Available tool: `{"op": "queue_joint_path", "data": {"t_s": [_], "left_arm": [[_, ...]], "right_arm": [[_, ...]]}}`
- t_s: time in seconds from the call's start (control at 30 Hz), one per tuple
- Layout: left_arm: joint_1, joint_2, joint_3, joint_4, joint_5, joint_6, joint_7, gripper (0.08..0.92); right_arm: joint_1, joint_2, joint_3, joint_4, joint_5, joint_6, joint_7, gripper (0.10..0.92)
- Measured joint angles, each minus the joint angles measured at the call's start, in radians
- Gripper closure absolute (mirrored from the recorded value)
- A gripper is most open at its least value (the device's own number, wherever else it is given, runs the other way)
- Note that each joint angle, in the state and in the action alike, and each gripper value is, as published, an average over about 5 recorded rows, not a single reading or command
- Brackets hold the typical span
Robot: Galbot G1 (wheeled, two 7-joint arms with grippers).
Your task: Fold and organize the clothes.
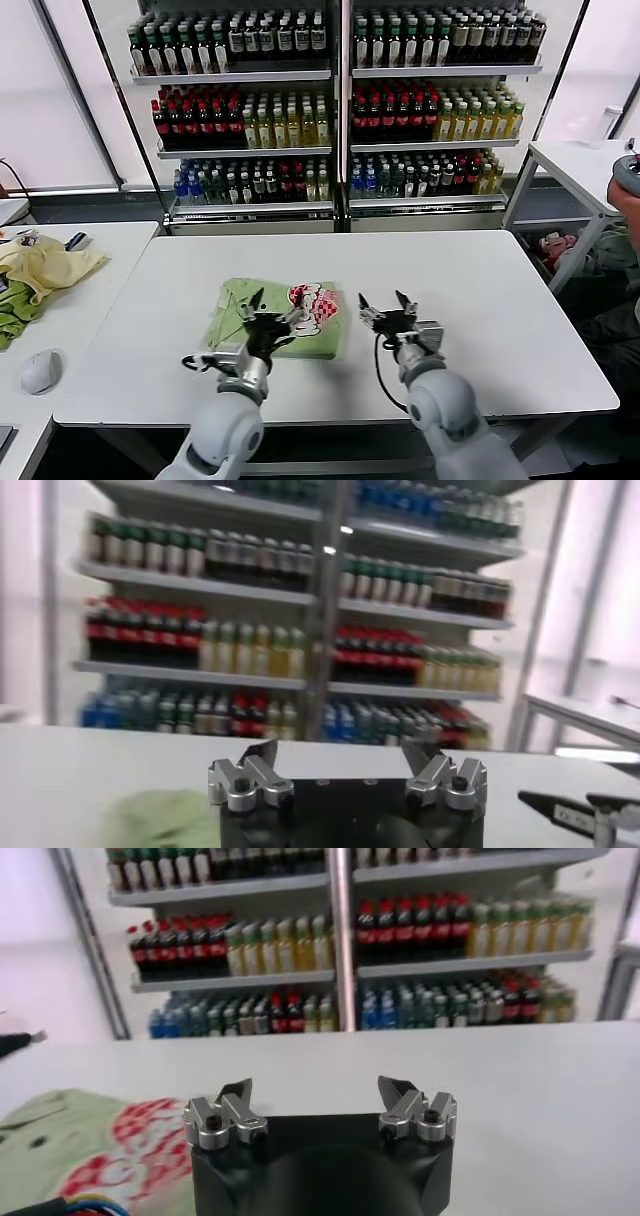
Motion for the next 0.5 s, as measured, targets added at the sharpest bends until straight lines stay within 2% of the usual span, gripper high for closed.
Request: {"op": "queue_joint_path", "data": {"t_s": [0.23, 0.5], "left_arm": [[0.108, 0.027, -0.115, -0.055, 0.003, -0.039, -0.004, 0.177], [0.173, 0.042, -0.172, -0.082, 0.005, -0.059, -0.008, 0.177]], "right_arm": [[0.083, 0.087, -0.088, -0.138, -0.022, 0.0, 0.029, 0.22], [0.128, 0.136, -0.127, -0.252, -0.027, -0.016, 0.055, 0.43]]}}
